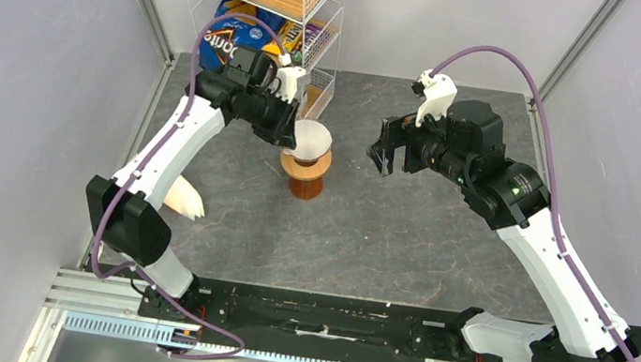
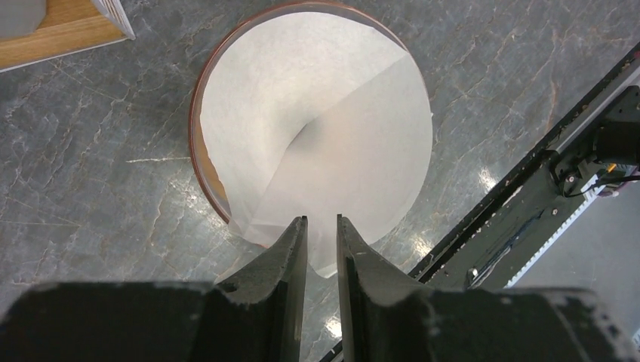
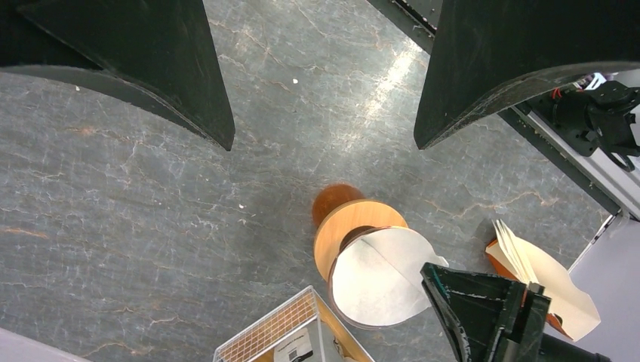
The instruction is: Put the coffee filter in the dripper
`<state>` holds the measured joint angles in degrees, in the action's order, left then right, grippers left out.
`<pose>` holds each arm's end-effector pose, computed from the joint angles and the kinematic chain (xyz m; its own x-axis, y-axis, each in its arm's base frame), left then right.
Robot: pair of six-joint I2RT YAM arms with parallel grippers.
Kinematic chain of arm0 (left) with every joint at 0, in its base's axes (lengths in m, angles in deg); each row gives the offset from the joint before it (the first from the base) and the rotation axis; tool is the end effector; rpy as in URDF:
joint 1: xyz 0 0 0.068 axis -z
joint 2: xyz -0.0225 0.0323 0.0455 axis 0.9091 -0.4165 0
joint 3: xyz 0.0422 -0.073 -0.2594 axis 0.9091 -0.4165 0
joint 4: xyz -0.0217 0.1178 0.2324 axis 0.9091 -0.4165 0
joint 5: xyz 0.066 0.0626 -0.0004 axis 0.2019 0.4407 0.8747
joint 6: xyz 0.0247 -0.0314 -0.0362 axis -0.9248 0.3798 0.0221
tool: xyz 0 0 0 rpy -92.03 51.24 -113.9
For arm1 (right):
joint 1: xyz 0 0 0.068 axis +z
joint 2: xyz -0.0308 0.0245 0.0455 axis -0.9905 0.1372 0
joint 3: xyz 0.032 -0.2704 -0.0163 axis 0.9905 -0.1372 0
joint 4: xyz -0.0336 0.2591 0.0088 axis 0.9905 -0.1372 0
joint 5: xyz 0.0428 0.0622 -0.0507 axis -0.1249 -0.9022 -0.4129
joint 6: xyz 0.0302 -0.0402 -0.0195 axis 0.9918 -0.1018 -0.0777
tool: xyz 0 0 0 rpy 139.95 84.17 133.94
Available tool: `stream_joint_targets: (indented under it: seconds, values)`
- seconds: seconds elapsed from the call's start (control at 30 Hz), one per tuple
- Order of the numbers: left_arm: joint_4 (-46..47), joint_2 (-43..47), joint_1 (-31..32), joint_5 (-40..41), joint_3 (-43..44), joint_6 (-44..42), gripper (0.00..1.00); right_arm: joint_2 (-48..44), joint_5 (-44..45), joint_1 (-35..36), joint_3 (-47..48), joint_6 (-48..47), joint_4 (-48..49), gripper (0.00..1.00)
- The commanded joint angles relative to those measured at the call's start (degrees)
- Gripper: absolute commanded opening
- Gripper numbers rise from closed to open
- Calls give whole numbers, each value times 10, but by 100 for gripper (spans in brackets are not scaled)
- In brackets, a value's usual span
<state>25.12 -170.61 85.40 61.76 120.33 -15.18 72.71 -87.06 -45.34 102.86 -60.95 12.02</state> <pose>0.3042 -0.1272 0.3645 -0.7067 0.3478 -0.6161 0.6158 0.7311 -0.2937 0.1917 0.1448 0.4508 -0.4058 -0.1223 -0.9057 -0.5705 0.8081 0.1465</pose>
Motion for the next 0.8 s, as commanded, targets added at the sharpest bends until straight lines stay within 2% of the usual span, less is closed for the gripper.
stream_joint_targets:
  seconds: [0.0,0.4,0.6,0.77]
  values:
    - [51,-1,3,3,-21,-2,27,-7,-12,-4,3,1,8,97]
    - [65,-18,3,-3,-19,9,28,-8,-15,-7,6,-5,7,97]
    - [61,10,3,-13,39,20,47,-9,-18,-11,6,-9,10,97]
    - [42,46,2,10,84,11,62,-10,-14,-23,1,-7,30,97]
